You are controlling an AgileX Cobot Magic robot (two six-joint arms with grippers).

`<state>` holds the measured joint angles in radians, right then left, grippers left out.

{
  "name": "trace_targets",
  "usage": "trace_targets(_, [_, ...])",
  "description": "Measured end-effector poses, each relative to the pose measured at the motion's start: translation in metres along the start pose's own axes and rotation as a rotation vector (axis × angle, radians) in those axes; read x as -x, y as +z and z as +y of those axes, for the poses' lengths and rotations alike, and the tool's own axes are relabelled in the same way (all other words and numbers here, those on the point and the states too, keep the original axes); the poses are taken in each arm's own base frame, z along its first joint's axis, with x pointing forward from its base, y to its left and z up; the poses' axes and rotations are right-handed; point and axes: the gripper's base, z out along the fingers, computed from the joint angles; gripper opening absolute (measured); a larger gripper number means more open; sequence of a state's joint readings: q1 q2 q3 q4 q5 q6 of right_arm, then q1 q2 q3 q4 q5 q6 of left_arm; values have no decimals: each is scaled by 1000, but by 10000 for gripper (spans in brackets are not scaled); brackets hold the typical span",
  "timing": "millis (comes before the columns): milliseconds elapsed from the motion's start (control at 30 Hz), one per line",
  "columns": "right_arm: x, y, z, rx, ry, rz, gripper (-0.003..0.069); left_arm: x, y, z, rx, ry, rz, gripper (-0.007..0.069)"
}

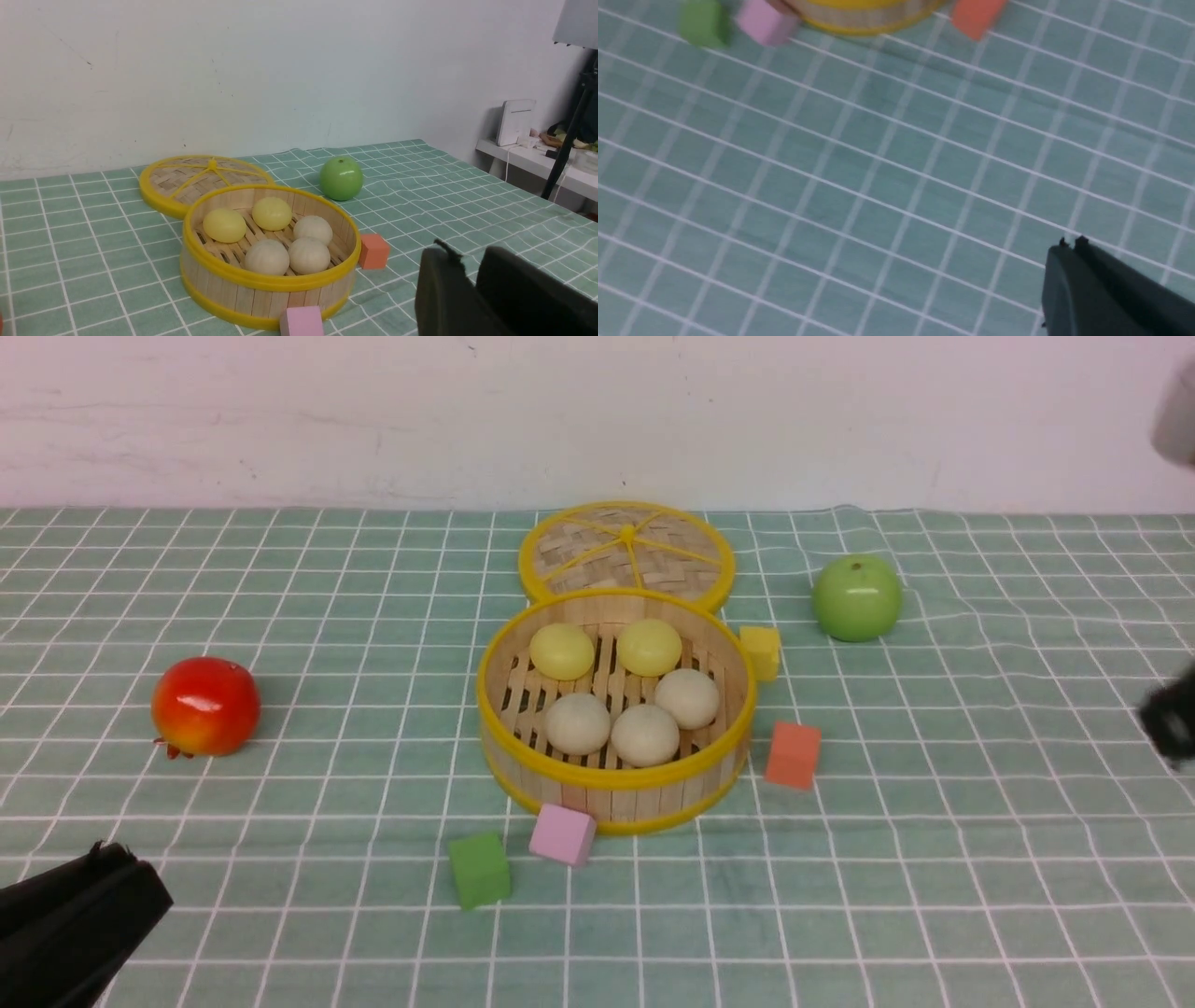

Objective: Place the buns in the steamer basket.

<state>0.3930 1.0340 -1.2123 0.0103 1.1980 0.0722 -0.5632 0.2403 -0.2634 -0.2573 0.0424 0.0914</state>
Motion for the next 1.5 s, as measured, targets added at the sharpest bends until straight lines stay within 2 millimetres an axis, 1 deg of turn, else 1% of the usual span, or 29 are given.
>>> trace_targets(33, [-8, 0, -3, -8, 7, -10, -19, 0, 0, 0, 0, 0, 0, 111])
trace_targets(67, [-30, 2, -12, -33, 34, -105, -19, 0, 0, 0, 0, 0, 2, 111])
trace_targets(100, [-39, 3, -16, -46, 52, -157, -19, 0, 0, 0, 0, 0, 3, 111])
trace_targets(133, [-67, 8, -21, -70, 78, -231, -18, 0, 0, 0, 0, 0, 3, 111])
trace_targets(167, [-71, 9, -22, -74, 82, -242, -18, 0, 0, 0, 0, 0, 5, 111])
trace_targets(200, [-104, 18, -28, -114, 101, -347, -18, -1, 0, 0, -1, 0, 7, 111])
trace_targets(267, [-136, 28, -32, -163, 110, -458, -18, -1, 0, 0, -1, 0, 8, 111])
trace_targets(300, [-151, 37, -33, -184, 113, -496, -18, -1, 0, 0, -1, 0, 11, 113])
trace_targets(367, [-191, 66, -36, -227, 127, -565, -18, -1, 0, 0, -1, 0, 16, 113])
trace_targets(467, [-219, 88, -38, -260, 149, -606, -18, -2, 0, 0, -2, 0, 18, 114])
trace_targets(500, [-221, 90, -38, -261, 151, -598, -18, -2, 0, 0, -2, 0, 18, 115])
trace_targets(533, [-232, 100, -39, -270, 159, -606, -18, -2, 0, 0, -2, 0, 21, 118])
trace_targets(567, [-237, 104, -39, -272, 163, -604, -18, -2, 0, 0, -2, 0, 22, 120])
trace_targets(700, [-236, 103, -38, -269, 164, -641, -17, -2, 0, 0, -2, 0, 24, 123])
trace_targets(1500, [-236, 103, -38, -255, 179, -644, 2, -2, 0, 0, -2, 1, 21, 133])
